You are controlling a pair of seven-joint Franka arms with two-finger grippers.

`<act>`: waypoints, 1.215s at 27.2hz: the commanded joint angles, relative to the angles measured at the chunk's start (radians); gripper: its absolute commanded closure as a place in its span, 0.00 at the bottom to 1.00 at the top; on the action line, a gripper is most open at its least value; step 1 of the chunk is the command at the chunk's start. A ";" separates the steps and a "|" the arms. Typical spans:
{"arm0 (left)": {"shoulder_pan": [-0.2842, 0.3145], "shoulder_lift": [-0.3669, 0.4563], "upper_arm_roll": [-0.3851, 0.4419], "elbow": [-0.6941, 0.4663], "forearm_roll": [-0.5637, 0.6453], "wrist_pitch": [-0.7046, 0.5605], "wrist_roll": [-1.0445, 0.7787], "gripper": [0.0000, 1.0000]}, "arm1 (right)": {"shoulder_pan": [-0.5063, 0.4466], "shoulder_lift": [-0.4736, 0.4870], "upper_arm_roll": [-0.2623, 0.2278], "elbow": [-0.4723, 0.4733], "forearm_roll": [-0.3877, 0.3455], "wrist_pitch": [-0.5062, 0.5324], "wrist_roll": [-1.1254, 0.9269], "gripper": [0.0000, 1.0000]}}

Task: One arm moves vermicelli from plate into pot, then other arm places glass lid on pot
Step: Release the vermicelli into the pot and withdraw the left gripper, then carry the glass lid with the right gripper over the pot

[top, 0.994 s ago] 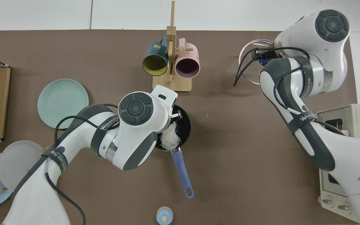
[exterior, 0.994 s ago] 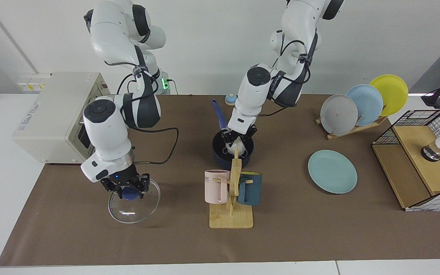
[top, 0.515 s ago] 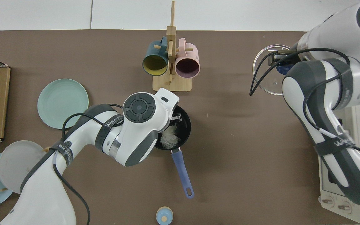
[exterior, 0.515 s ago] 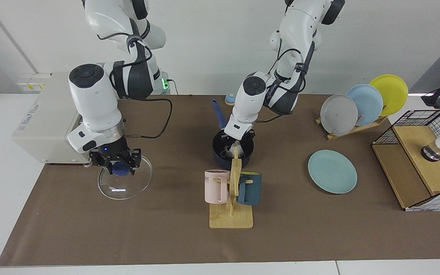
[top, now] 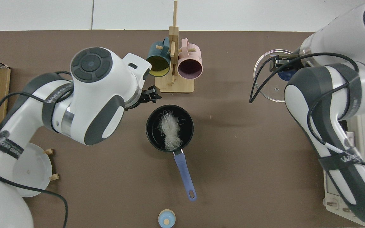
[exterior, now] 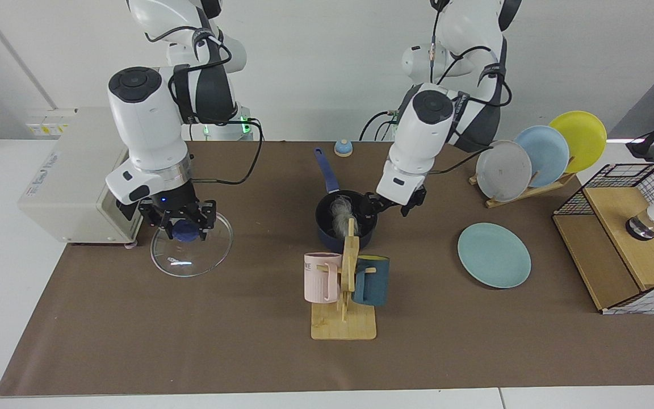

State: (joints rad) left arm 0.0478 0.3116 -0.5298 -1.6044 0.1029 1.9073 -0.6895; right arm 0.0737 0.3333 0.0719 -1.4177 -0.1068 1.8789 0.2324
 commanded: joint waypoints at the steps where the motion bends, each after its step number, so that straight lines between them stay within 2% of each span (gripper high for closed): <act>1: 0.001 -0.043 0.065 0.063 -0.017 -0.160 0.152 0.00 | 0.049 -0.048 0.000 -0.050 0.001 -0.010 0.093 1.00; 5: -0.005 -0.114 0.187 0.080 -0.104 -0.255 0.304 0.00 | 0.103 -0.066 0.000 -0.070 -0.001 -0.012 0.156 1.00; 9: -0.009 -0.190 0.306 0.078 -0.112 -0.332 0.460 0.00 | 0.176 -0.080 -0.001 -0.070 -0.011 -0.062 0.226 1.00; 13: -0.009 -0.221 0.425 0.077 -0.112 -0.366 0.609 0.00 | 0.225 -0.099 0.002 -0.079 0.001 -0.090 0.318 1.00; 19: 0.046 -0.236 0.444 0.072 -0.104 -0.372 0.766 0.00 | 0.297 -0.096 0.005 -0.079 0.016 -0.115 0.363 1.00; 33: 0.041 -0.239 0.429 0.070 -0.101 -0.349 0.778 0.00 | 0.458 0.009 0.005 -0.073 0.015 -0.012 0.531 1.00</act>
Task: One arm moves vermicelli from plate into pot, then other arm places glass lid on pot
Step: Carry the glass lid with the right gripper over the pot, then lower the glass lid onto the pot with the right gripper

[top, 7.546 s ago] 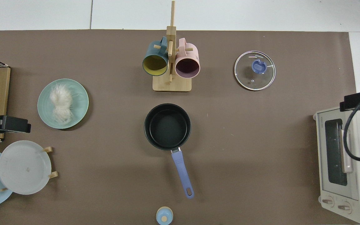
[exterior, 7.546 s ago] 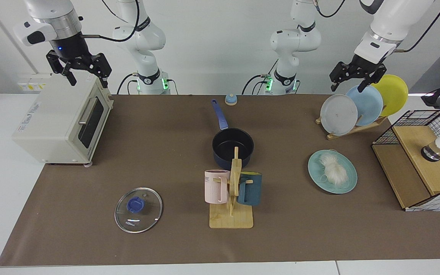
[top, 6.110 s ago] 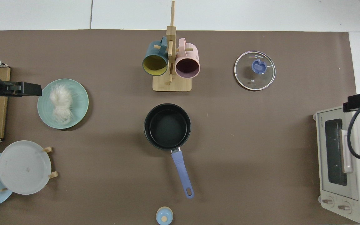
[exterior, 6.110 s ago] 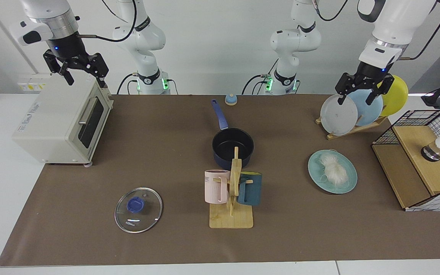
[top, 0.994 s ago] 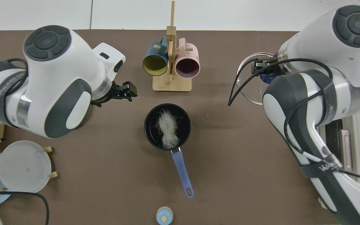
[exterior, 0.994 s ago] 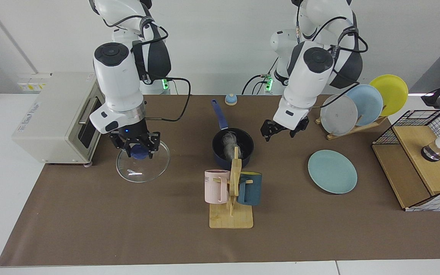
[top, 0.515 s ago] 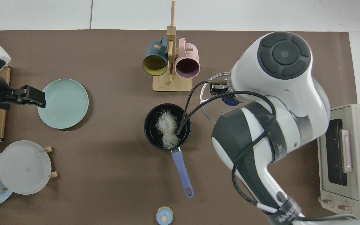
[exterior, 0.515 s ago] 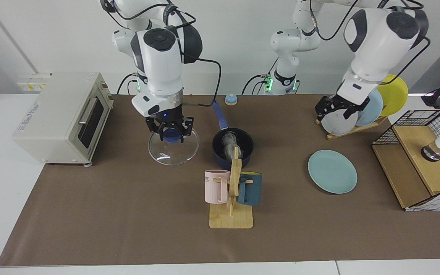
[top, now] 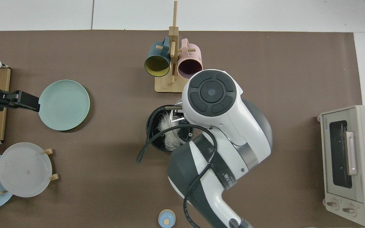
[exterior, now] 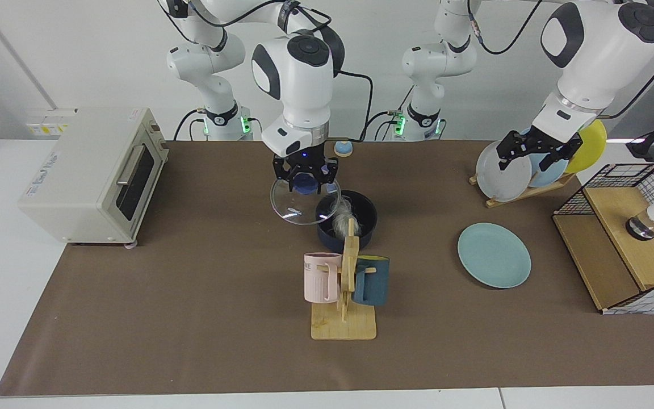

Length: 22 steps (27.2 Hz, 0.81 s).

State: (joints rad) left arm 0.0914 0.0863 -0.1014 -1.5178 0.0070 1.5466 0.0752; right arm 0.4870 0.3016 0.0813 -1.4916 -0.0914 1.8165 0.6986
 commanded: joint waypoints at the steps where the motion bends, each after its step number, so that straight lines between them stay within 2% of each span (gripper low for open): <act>1: 0.001 -0.014 0.000 -0.016 -0.005 0.012 0.014 0.00 | 0.056 0.051 -0.005 0.001 -0.002 0.059 0.081 1.00; 10: -0.010 -0.016 -0.001 -0.013 -0.004 0.010 0.008 0.00 | 0.097 0.099 -0.005 0.014 0.022 0.165 0.102 1.00; 22: -0.006 -0.022 -0.001 -0.012 -0.004 0.010 0.008 0.00 | 0.120 0.140 -0.005 0.037 0.004 0.185 0.096 1.00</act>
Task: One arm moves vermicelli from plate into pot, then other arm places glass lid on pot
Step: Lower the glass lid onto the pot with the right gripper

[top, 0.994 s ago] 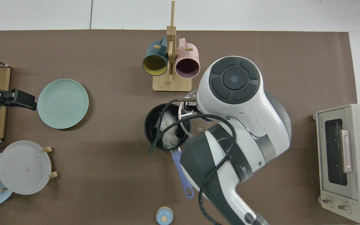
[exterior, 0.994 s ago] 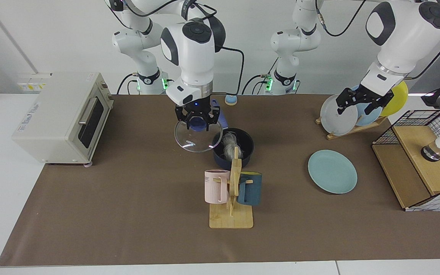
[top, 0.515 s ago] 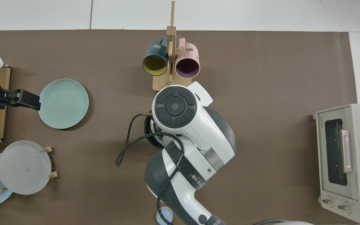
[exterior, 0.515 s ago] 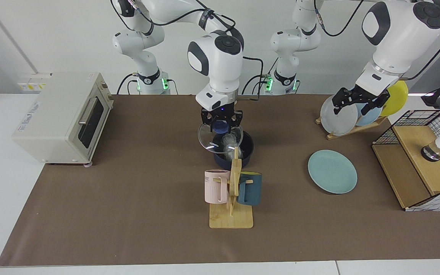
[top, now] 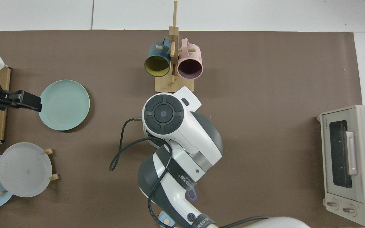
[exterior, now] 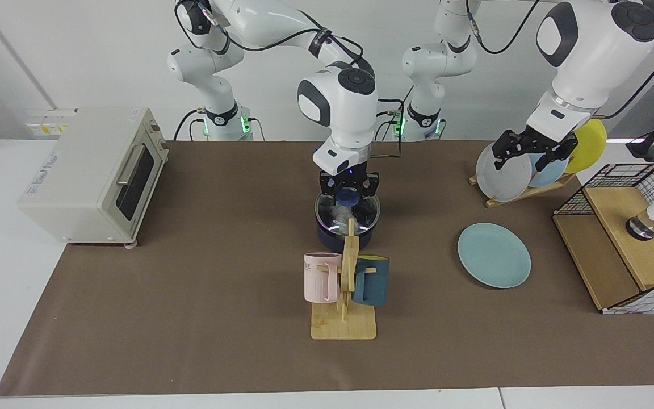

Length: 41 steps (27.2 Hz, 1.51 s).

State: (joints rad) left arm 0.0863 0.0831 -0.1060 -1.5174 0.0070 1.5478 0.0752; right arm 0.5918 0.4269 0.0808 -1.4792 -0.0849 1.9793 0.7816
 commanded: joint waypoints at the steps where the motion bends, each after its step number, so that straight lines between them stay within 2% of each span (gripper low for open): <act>1: 0.000 -0.019 0.003 -0.012 -0.004 0.009 0.006 0.00 | 0.017 0.016 -0.004 0.020 -0.004 0.024 0.015 1.00; 14: 0.000 -0.020 0.003 -0.012 -0.004 0.009 0.006 0.00 | 0.023 0.021 -0.006 -0.033 -0.059 0.033 0.016 1.00; 41: 0.000 -0.022 0.003 -0.012 -0.004 0.009 0.008 0.00 | 0.025 0.018 -0.004 -0.047 -0.059 0.044 0.010 1.00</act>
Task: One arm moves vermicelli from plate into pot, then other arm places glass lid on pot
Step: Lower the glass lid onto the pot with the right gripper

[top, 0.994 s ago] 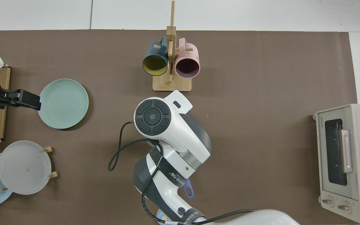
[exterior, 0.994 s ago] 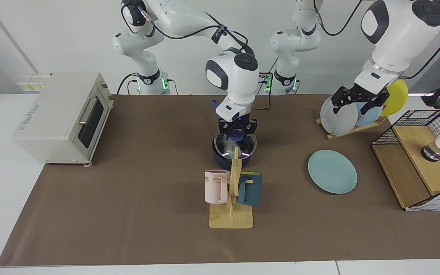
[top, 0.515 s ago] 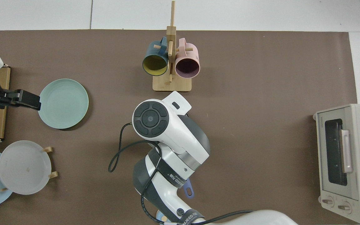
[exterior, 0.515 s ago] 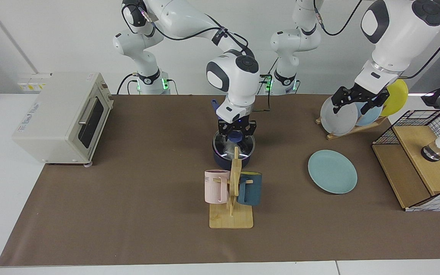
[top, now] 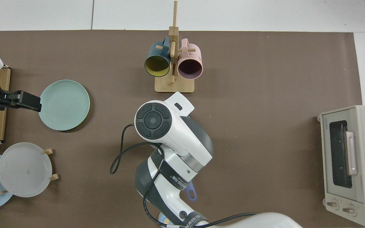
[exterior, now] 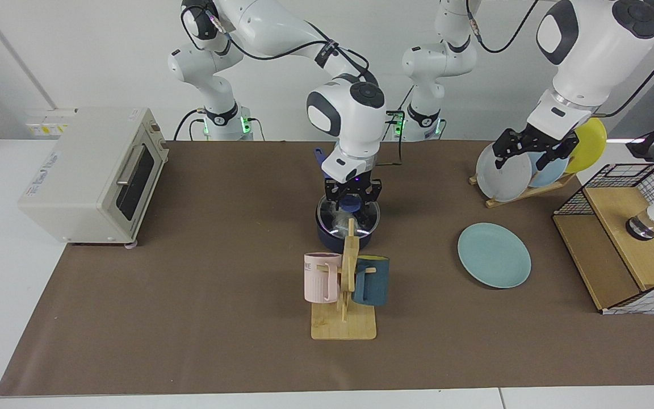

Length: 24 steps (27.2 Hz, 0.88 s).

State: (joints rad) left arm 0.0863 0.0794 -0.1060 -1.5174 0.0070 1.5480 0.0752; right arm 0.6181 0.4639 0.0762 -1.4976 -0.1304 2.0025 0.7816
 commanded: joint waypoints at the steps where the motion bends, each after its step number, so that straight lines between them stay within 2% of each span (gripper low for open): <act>1: 0.000 -0.018 0.003 -0.012 -0.004 0.009 0.006 0.00 | -0.003 -0.019 0.001 -0.029 -0.012 0.021 0.010 1.00; 7: 0.000 -0.018 0.003 -0.012 -0.004 0.009 0.006 0.00 | -0.003 -0.018 0.001 -0.026 -0.011 0.022 0.010 1.00; 8: 0.000 -0.018 0.003 -0.012 -0.004 0.009 0.006 0.00 | -0.003 -0.016 0.001 -0.024 -0.009 0.022 0.018 0.85; 9: 0.000 -0.018 0.003 -0.012 -0.004 0.009 0.006 0.00 | -0.004 -0.016 0.001 -0.023 -0.009 0.022 0.019 0.60; 10: 0.000 -0.018 0.003 -0.010 -0.004 0.009 0.006 0.00 | -0.004 -0.014 0.001 -0.021 -0.009 0.022 0.019 0.23; 11: 0.000 -0.018 0.003 -0.010 -0.004 0.009 0.008 0.00 | -0.004 -0.014 0.001 -0.020 -0.011 0.022 0.019 0.00; 19: 0.000 -0.018 0.003 -0.010 -0.004 0.009 0.006 0.00 | -0.006 -0.021 -0.003 0.016 -0.003 -0.001 0.021 0.01; 24: 0.000 -0.018 0.003 -0.010 -0.004 0.009 0.008 0.00 | -0.027 -0.062 -0.010 0.054 -0.011 -0.056 0.013 0.01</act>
State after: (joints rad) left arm 0.0863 0.0782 -0.1060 -1.5173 0.0070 1.5483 0.0752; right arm 0.6164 0.4478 0.0652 -1.4716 -0.1308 1.9958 0.7816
